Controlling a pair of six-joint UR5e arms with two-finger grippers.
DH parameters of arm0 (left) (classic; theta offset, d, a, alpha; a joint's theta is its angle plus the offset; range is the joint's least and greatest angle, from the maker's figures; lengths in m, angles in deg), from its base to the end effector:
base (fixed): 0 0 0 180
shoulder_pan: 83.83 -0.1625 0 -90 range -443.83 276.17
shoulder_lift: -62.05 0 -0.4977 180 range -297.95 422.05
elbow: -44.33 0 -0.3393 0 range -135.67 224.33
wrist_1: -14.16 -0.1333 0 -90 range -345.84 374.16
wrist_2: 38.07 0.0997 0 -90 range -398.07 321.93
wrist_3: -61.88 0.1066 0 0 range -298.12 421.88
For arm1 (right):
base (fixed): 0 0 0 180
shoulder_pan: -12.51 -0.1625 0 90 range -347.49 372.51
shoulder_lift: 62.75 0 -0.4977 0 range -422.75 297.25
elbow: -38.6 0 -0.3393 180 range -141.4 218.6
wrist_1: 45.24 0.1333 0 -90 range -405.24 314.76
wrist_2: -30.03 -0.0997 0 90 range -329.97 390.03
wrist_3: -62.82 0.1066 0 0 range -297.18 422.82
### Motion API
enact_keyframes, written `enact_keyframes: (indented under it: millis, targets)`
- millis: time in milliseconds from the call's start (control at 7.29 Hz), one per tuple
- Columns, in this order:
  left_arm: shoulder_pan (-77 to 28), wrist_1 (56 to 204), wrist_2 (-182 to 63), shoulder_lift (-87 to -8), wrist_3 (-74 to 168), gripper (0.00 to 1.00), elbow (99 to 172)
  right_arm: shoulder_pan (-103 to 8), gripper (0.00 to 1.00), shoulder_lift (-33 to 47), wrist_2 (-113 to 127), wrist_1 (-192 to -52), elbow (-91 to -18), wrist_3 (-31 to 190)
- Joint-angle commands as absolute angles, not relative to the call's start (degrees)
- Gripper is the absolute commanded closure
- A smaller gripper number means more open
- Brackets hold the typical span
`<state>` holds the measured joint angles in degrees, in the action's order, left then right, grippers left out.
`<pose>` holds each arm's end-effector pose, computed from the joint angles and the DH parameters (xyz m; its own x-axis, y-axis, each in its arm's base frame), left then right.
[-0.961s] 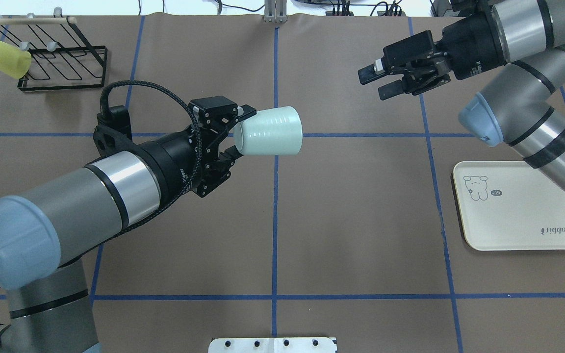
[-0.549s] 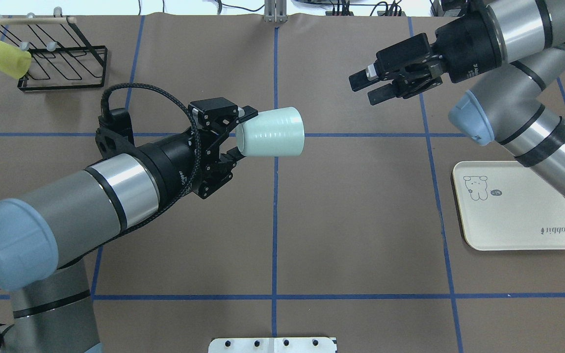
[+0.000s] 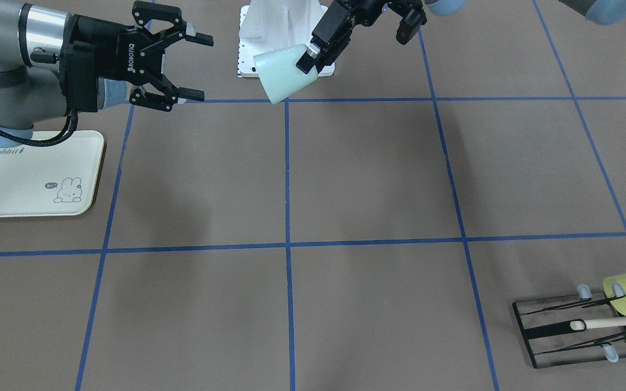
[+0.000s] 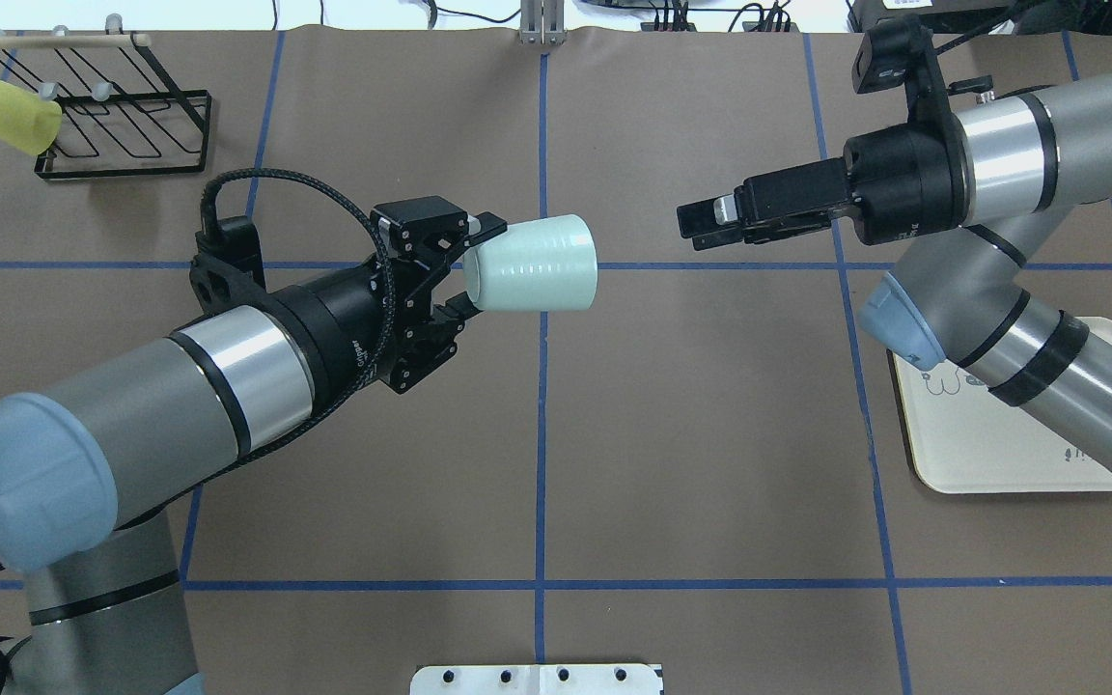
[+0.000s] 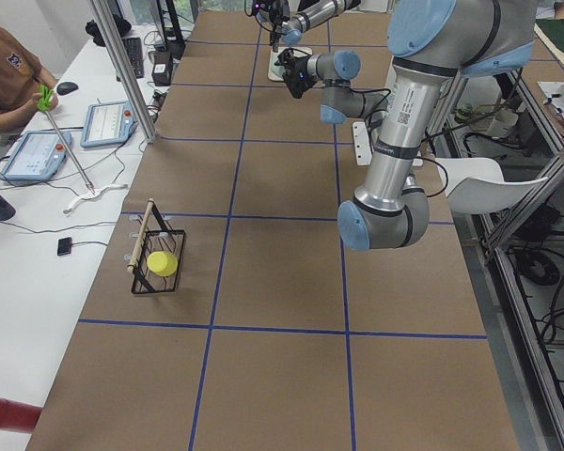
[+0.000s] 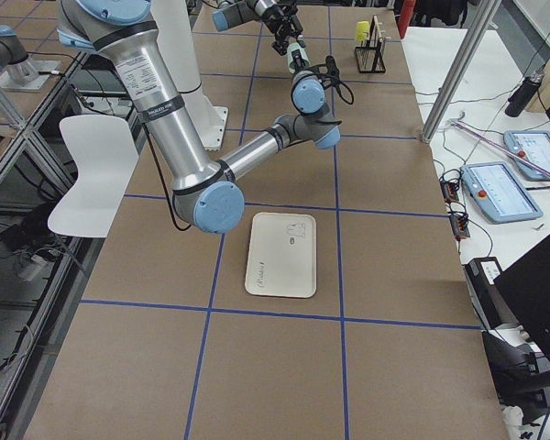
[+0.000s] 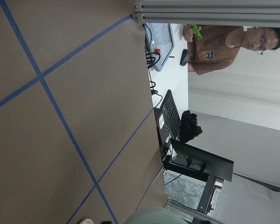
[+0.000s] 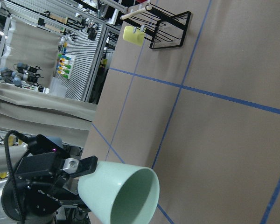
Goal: Left arm grabs green cup and hands to right arm on tray
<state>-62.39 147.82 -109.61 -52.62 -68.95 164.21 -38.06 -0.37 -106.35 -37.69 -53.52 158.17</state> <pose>0.3954 -0.3347 0.2253 -0.5180 -0.4629 -0.7193 0.3962 0.6155 -0.6813 -0.2891 -0.4400 0.3113 -0.3987 -0.3836 0.8330 -0.1304 0.9228 0.3625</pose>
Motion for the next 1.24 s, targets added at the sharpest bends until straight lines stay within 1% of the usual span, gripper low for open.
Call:
enact_keyframes:
  millis: [0,275,686,1098]
  targets:
    - [-62.4,149.4,-109.6,-52.6,-68.8,0.83,163.7,-37.7,0.07,-0.1,-105.2,-35.1,-53.6,159.8]
    - [-62.8,152.5,-109.7,-52.7,-69.2,0.83,162.5,-37.2,0.07,-0.5,-101.9,-34.5,-53.5,160.6]
    - [-64.7,152.6,-109.6,-53.5,-69.6,0.83,162.4,-34.8,0.13,-1.0,-98.7,-34.6,-53.2,160.6]
    - [-65.1,152.6,-109.6,-53.7,-70.0,0.83,162.4,-33.6,0.14,-1.1,-98.5,-34.7,-53.2,160.6]
